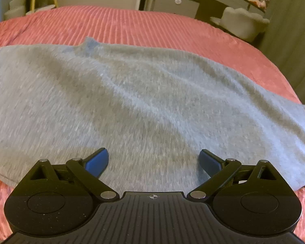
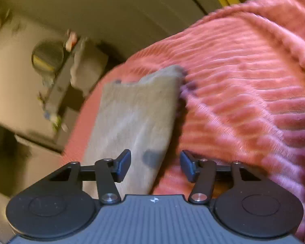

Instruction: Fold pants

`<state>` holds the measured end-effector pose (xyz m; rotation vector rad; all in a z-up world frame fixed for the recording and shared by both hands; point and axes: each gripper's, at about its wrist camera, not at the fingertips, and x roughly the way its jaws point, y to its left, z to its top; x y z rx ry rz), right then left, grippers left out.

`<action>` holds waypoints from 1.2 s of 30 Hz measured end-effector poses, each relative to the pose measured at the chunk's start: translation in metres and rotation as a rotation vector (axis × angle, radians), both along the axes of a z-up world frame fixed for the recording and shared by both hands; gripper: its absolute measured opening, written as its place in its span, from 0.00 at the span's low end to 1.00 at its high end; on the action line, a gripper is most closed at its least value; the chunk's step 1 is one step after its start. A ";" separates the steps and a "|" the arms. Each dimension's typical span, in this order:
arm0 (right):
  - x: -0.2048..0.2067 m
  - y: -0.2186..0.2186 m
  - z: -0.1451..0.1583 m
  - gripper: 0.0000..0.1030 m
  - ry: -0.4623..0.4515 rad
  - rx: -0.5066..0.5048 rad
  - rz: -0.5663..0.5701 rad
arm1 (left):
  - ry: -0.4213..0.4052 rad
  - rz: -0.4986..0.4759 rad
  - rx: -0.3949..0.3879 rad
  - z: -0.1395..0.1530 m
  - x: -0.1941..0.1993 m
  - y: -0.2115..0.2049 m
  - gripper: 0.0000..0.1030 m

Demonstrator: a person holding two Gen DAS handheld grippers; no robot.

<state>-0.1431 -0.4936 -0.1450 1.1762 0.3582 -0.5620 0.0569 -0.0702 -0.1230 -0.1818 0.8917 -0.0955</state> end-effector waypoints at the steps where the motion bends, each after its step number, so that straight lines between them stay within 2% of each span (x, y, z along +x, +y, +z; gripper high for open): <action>1: 0.000 -0.005 -0.004 0.49 -0.030 0.021 -0.010 | -0.001 -0.002 0.001 0.000 0.000 -0.001 0.97; 3: 0.001 -0.012 -0.008 0.46 -0.058 0.027 -0.026 | -0.003 -0.001 0.005 -0.001 0.000 -0.001 0.97; 9: 0.025 -0.031 -0.010 0.45 -0.084 -0.019 -0.026 | -0.010 0.002 0.004 -0.001 0.000 -0.003 0.98; 13: 0.025 -0.038 -0.011 0.44 -0.132 -0.039 -0.049 | -0.013 0.012 -0.019 -0.001 0.002 0.000 0.98; 16: 0.029 -0.041 -0.014 0.27 -0.121 -0.072 -0.055 | -0.012 0.010 -0.013 -0.001 0.003 -0.001 0.98; 17: 0.029 -0.042 -0.017 0.14 -0.112 -0.077 -0.067 | -0.012 0.009 -0.009 -0.001 0.003 -0.002 0.98; 18: 0.031 -0.043 -0.022 0.11 -0.106 -0.072 -0.077 | -0.012 0.008 -0.007 -0.001 0.003 -0.002 0.98; 21: 0.030 -0.043 -0.019 0.12 -0.115 -0.070 -0.075 | -0.012 0.009 -0.006 -0.001 0.003 -0.003 0.99; 24: 0.032 -0.039 -0.012 0.11 -0.120 -0.127 -0.057 | -0.012 0.009 -0.008 -0.001 0.003 -0.003 0.99; 27: 0.036 -0.045 -0.019 0.15 -0.157 -0.080 -0.050 | -0.010 0.010 -0.011 -0.001 0.004 -0.003 0.99; 32: 0.039 -0.047 -0.023 0.11 -0.146 -0.065 -0.058 | -0.009 0.011 -0.017 0.000 0.004 -0.002 0.99; 33: 0.037 -0.046 -0.020 0.10 -0.156 -0.051 -0.066 | -0.009 0.014 -0.021 0.000 0.004 -0.002 0.99; 36: 0.029 -0.044 -0.018 0.10 -0.270 0.005 -0.082 | -0.010 0.026 -0.054 0.000 0.004 0.003 0.99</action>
